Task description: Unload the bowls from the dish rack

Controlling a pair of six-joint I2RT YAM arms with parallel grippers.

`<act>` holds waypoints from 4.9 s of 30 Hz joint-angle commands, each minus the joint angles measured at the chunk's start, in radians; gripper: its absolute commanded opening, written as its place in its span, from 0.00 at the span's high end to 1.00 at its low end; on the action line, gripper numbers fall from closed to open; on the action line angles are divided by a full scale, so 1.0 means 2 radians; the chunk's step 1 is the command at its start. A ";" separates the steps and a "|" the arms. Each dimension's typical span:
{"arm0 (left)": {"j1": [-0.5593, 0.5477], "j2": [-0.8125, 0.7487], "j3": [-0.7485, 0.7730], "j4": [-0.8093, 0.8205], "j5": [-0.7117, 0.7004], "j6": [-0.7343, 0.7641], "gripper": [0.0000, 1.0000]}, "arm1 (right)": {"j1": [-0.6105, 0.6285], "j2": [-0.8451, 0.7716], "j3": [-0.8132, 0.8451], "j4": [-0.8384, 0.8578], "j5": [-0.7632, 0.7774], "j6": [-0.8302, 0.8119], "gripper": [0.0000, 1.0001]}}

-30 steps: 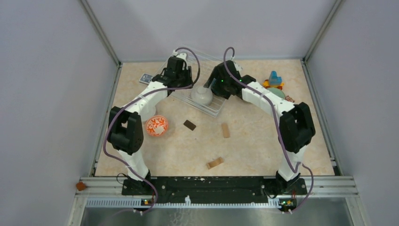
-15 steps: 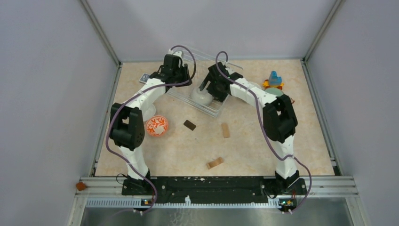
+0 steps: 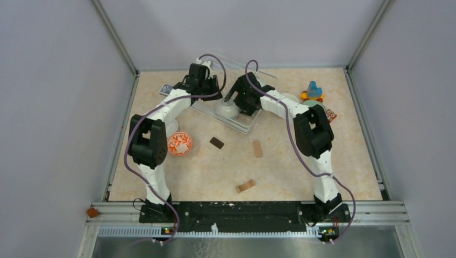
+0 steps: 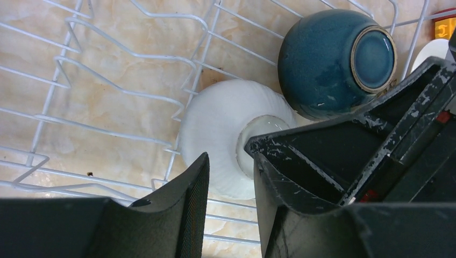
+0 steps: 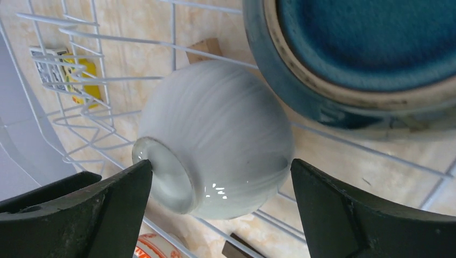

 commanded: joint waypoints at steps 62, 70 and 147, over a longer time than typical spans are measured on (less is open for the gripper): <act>0.019 -0.109 -0.082 0.074 0.062 -0.018 0.58 | -0.036 -0.134 -0.112 0.188 -0.025 -0.266 0.51; 0.019 -0.191 -0.181 0.114 0.049 -0.037 0.57 | -0.016 -0.159 -0.090 0.156 0.042 -0.374 0.51; 0.021 -0.410 -0.289 0.040 -0.053 0.031 0.50 | -0.012 -0.053 0.016 -0.076 0.035 -0.428 0.47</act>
